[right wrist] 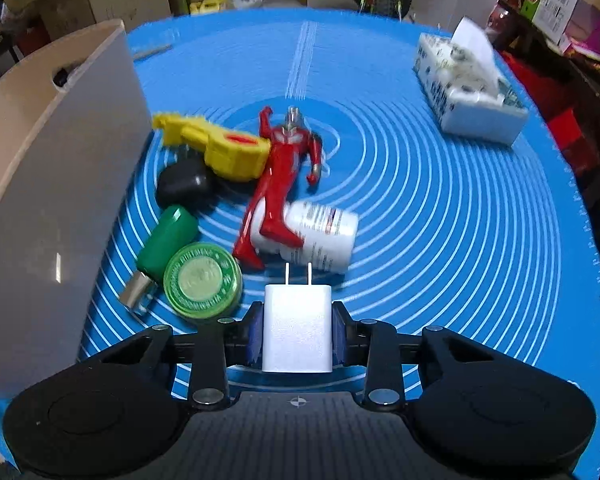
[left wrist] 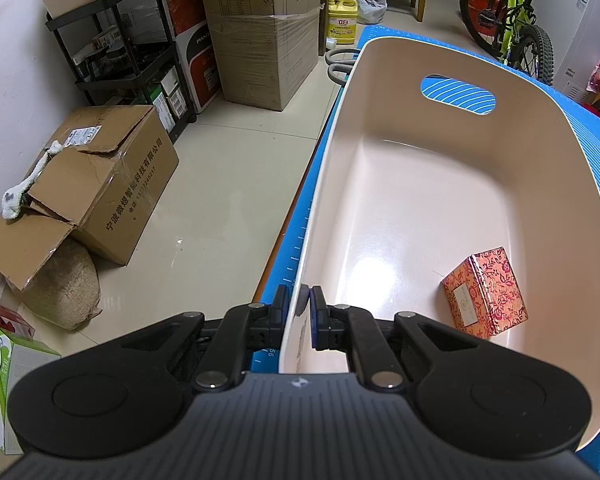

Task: Organize rigid objects
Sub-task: 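Carry the white charger into the bin beside the tin box and release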

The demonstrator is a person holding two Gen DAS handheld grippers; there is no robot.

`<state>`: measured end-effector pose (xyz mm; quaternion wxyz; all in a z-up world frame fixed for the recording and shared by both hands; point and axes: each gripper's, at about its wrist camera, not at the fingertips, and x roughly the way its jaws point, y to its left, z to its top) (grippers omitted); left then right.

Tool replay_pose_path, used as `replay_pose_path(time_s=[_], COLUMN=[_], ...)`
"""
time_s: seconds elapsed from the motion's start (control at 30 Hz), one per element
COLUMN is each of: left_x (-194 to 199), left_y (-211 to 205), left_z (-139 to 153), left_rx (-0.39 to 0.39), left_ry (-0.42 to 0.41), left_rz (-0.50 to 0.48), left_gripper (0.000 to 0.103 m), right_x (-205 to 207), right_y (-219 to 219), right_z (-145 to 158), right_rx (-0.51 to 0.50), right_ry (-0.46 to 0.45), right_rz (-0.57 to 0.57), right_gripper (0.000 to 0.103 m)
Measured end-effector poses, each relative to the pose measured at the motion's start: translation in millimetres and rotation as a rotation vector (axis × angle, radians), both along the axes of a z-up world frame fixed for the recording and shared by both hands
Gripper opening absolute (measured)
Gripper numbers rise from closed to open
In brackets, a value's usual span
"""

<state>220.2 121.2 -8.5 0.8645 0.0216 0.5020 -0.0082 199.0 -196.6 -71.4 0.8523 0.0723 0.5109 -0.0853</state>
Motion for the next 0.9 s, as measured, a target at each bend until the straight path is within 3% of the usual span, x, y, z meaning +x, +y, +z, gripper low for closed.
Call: replay_pose_path(time_s=[0.23,0.5,0.9], left_x=[0.1,0.0,-0.5], left_y=[0.0,0.0,-1.0], left_z=[-0.2,-0.6,-1.1], left_rx=[0.001,0.003,0.008], left_ry=[0.000,0.000,0.001], left_rz=[0.000,0.000,0.000], left_gripper=[0.012,0.013,0.012], right_x=[-5.8,5.8,39.5], right_y=[11.2,51.0,133.8], right_z=[46.8,94.4,104.1], right_rx=[-0.020,-0.024,-0.030], right_ry=[-0.155,-0.329,-0.346], right_rz=[0.012,0.118,0.332], right_gripper=[0.042,0.042,0.042])
